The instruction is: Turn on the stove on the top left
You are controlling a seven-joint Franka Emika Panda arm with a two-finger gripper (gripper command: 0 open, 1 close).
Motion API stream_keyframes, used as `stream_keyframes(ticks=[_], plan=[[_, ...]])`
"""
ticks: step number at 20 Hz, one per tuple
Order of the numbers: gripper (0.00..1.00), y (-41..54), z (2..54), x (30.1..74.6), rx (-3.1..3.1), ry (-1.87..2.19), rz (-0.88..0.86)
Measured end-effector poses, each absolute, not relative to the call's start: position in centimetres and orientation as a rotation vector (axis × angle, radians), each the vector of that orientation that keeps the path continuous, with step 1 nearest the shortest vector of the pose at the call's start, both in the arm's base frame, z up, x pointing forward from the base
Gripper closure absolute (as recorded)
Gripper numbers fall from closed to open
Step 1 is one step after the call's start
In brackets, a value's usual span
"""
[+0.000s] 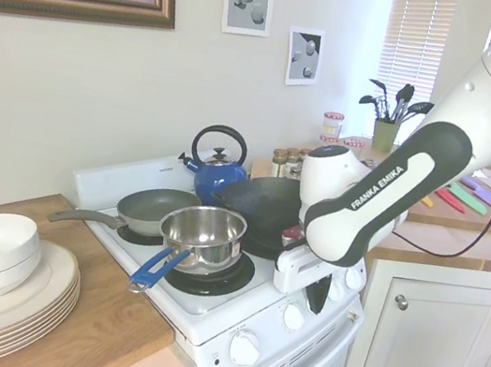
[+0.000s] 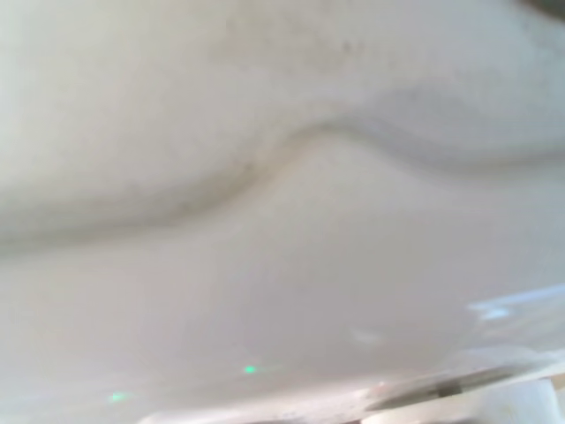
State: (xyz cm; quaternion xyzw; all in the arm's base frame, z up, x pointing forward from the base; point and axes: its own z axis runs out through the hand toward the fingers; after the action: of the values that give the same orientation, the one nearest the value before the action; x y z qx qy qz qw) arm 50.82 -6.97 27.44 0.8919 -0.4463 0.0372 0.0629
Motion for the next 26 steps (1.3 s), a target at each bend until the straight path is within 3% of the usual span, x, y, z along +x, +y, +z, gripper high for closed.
stream_keyframes(ticks=[18,19,26], plan=[[1.00,-6.5,30.8,47.9,2.741,-1.414,0.171],[0.00,-6.5,30.9,47.7,2.748,-1.422,0.167],[0.00,-5.6,30.9,46.6,2.785,-1.398,0.141]])
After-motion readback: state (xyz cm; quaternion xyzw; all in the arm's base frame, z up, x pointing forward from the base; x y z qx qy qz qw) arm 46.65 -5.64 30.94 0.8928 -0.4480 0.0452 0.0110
